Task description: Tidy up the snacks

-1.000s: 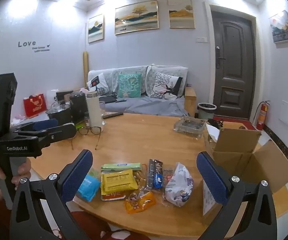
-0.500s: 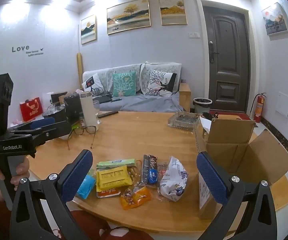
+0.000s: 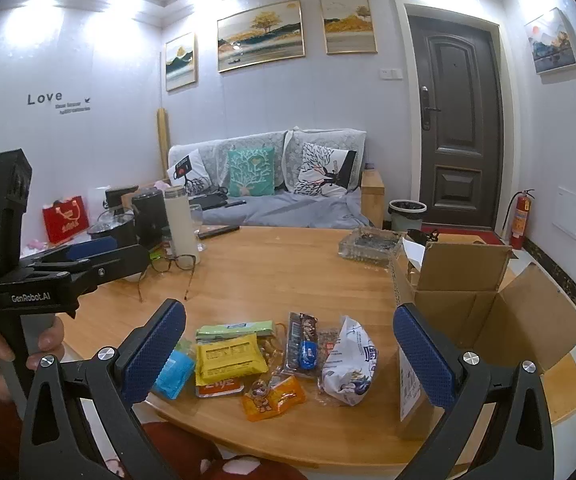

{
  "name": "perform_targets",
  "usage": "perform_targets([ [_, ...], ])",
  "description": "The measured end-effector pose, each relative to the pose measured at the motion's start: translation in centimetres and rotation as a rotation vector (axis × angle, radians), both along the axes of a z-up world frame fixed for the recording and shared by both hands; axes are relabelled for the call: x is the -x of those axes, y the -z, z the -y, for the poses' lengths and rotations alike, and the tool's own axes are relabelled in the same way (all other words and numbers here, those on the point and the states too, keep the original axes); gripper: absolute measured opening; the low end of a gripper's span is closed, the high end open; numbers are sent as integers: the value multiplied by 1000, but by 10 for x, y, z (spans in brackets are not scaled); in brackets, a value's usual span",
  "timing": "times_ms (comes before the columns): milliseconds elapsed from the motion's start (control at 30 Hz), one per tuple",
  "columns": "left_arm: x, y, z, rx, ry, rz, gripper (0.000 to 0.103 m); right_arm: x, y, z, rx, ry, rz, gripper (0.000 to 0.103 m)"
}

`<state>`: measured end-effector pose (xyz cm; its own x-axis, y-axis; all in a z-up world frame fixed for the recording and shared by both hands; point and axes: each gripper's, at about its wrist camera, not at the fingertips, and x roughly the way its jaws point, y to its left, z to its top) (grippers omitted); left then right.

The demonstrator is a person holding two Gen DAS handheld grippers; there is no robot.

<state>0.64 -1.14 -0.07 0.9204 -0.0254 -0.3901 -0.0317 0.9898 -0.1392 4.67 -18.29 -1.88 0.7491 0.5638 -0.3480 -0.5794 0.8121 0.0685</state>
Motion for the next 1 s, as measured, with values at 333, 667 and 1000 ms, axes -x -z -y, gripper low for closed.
perform_targets([
  [333,2,-1,-1,-2,-1,9,102,0,0,0,1,1,0,103],
  [667,2,-1,0,0,1,9,102,0,0,0,1,0,0,103],
  [1000,2,-1,0,-4,-2,11,102,1,-2,1,-3,-2,-1,103],
])
